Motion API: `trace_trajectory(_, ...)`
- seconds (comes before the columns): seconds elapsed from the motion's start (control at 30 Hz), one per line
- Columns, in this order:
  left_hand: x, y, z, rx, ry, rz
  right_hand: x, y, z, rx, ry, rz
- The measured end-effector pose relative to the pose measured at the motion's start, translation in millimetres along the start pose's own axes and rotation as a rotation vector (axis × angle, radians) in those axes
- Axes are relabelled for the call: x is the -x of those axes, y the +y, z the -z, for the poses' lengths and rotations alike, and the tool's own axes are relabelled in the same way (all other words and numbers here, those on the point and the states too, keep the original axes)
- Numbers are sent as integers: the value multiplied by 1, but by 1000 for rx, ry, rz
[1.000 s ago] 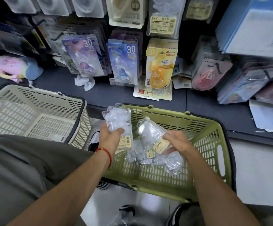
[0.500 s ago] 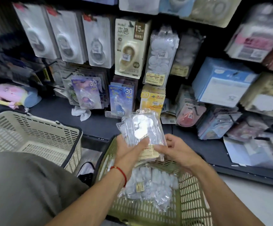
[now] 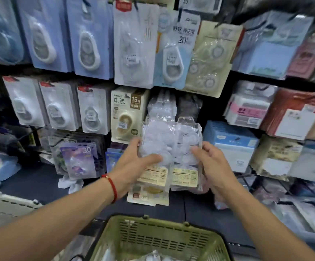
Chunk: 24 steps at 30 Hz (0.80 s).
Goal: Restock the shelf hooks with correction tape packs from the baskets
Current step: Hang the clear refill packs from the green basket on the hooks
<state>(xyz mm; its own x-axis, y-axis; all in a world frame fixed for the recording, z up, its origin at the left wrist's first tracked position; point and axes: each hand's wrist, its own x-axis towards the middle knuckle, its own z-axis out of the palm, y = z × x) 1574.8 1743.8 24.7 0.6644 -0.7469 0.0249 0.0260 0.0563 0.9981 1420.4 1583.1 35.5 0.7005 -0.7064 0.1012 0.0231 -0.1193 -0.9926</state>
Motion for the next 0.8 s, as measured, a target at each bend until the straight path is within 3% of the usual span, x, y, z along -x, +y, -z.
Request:
trace_trajectory(0.2,-20,10,11,-55,124,-106,-23,-21,-2,-18,251,123)
trace_trajectory(0.6,-27,5,12,43,113,-170,-23,-18,5,13,283,111)
trace_trajectory(0.67,-27,5,12,43,117,-165,-23,-16,9,90,298,119)
trace_trajectory(0.8,-24,4,10,33,124,-144,-16,-18,9,470,413,254)
